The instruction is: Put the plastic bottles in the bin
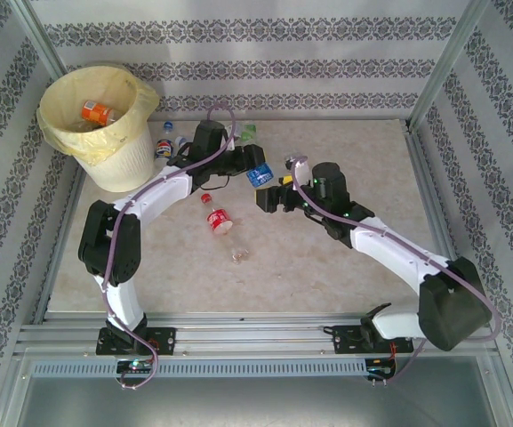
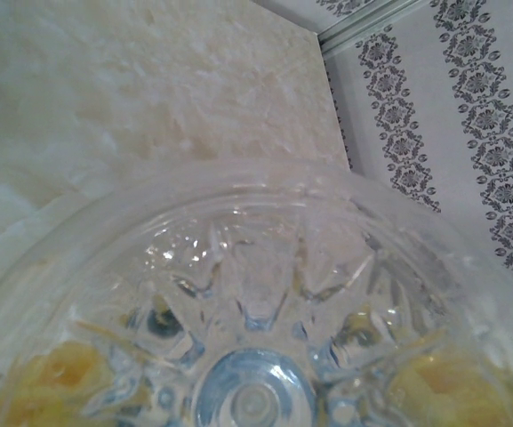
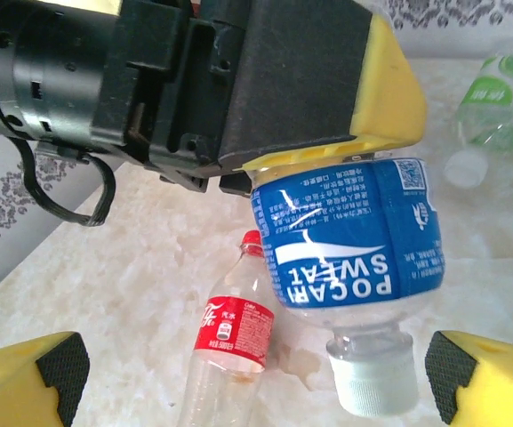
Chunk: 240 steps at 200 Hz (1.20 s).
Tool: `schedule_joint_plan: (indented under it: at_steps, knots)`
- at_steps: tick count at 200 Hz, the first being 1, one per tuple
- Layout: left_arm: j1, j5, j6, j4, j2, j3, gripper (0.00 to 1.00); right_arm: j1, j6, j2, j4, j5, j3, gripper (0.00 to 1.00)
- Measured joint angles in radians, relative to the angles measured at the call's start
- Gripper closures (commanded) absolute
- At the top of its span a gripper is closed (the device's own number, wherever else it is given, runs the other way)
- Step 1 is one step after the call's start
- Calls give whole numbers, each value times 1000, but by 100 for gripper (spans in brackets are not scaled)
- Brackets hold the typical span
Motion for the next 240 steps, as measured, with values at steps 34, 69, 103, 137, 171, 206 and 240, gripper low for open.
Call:
schedule_joint_plan:
  at_steps: [34, 69, 103, 137, 171, 206, 240]
  knots:
    - [13, -39, 42, -71, 0, 58, 51, -7, -33, -72, -16, 73, -11, 2]
    - [48, -88, 105, -170, -1, 130, 52, -7, -48, -136, -27, 158, -24, 2]
    - [86, -130, 148, -232, -14, 146, 53, -7, -50, -161, -30, 225, -26, 2]
    - [113, -168, 177, -282, -41, 147, 53, -7, -48, -174, -26, 286, -45, 2]
    - [164, -206, 208, -337, -85, 187, 54, -13, -47, -178, -23, 326, -59, 2]
    - [246, -251, 244, -383, -129, 273, 54, -15, -43, -178, -22, 342, -59, 2]
    - [322, -272, 280, -406, -162, 344, 54, -20, -25, -178, -13, 376, -66, 2]
